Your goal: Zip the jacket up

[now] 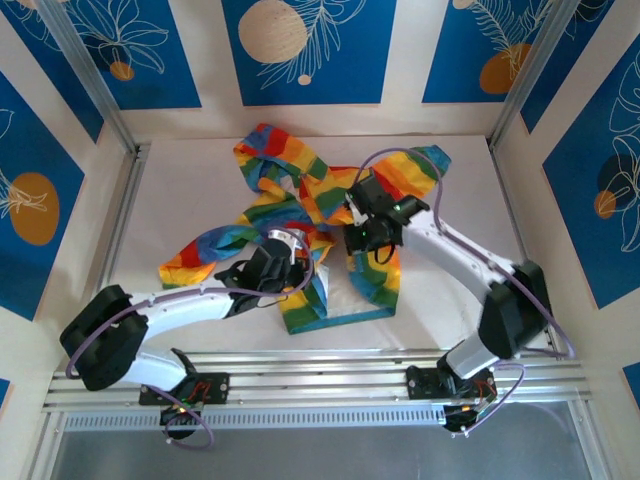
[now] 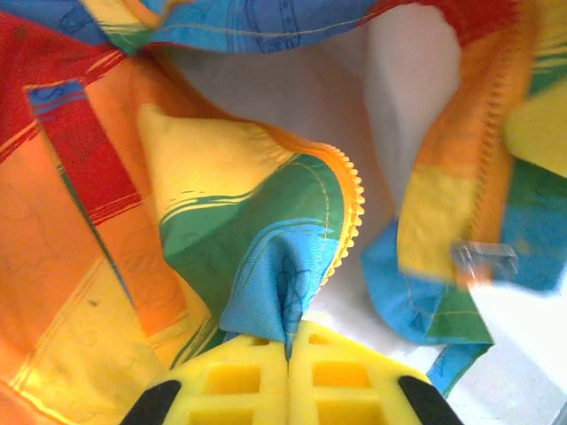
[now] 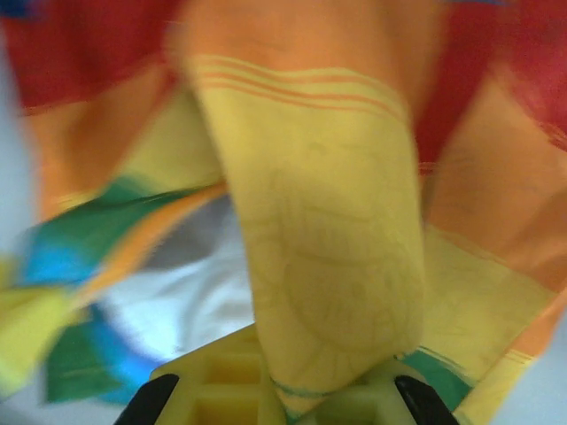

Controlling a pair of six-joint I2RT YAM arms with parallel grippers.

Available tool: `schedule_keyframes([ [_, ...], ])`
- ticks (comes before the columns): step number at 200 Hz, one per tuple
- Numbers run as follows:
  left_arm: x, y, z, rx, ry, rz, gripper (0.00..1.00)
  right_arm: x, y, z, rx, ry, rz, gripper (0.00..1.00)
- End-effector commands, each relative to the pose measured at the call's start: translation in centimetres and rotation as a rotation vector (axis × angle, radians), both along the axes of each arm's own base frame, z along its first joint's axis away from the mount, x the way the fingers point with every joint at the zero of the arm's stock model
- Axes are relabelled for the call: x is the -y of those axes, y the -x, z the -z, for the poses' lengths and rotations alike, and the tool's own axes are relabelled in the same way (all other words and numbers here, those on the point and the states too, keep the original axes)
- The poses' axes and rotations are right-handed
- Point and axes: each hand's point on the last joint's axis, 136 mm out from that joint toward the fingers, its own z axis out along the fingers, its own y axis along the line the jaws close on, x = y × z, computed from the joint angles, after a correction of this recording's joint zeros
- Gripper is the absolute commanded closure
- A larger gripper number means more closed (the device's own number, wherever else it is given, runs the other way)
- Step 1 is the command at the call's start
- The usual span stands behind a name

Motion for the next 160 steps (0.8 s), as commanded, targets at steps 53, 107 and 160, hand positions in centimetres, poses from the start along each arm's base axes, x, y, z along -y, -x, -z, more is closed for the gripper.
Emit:
schedule_keyframes([
  [53,-1.1,0.2,1.4,-0.091,-0.019,-0.020,1.00,-2.4,2.9,7.1,-0.220,0.103,-0.080,0.81],
  [107,-1.4,0.0,1.9,-0.109,-0.027,-0.020,1.00,-1.6,3.7,8.0,-0.249,0.130,-0.056,0.66],
  [160,-1.1,-0.3,2.5,-0.129,-0.027,-0.014,1.00,-2.5,5.4,9.4,-0.307,0.111,-0.028,0.63],
])
